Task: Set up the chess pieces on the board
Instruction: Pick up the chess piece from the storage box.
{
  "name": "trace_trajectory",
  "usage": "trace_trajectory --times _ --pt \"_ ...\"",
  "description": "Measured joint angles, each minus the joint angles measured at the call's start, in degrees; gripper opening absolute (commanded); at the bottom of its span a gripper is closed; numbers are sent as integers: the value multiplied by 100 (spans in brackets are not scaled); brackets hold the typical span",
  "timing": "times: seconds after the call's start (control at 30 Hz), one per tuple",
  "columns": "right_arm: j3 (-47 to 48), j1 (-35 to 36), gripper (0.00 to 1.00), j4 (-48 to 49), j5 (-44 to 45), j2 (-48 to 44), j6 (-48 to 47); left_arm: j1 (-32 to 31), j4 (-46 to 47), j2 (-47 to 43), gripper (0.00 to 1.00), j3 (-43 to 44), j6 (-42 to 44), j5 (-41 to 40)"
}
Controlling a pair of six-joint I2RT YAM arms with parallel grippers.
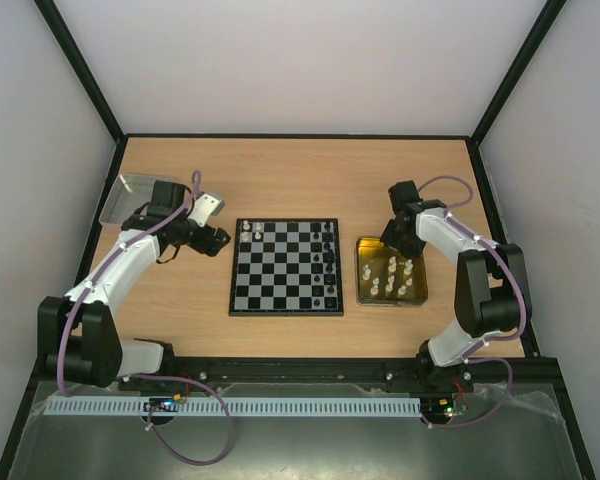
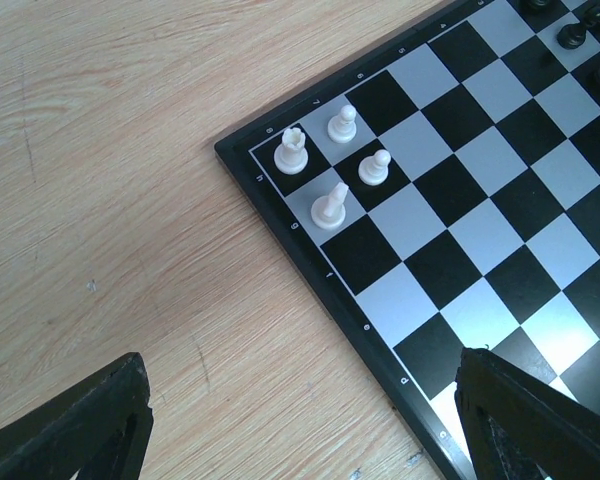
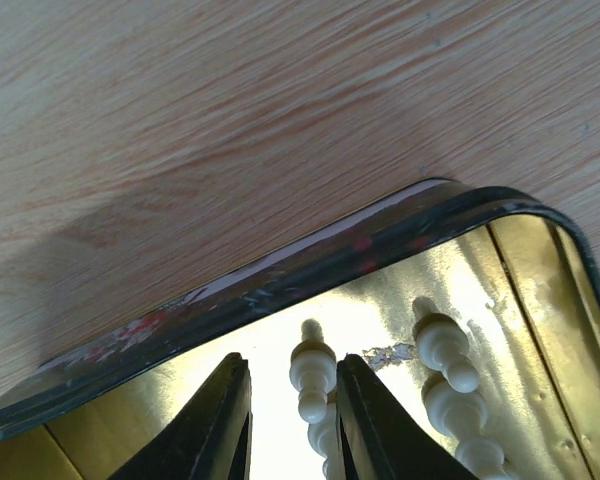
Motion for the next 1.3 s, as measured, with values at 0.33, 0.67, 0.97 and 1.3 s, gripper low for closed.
trace_trajectory --times 0.33,0.67,0.97,1.3 --pt "-85 -11 21 157 -118 151 2 0 -4 -33 84 -37 0 17" --pt "-166 -63 15 188 -175 299 2 0 -4 -90 85 -37 0 17" --pt "-227 -87 11 199 -223 299 13 0 -4 -116 85 -37 0 17" --pt "-310 -92 12 197 -308 299 7 0 -4 -116 86 -39 0 17"
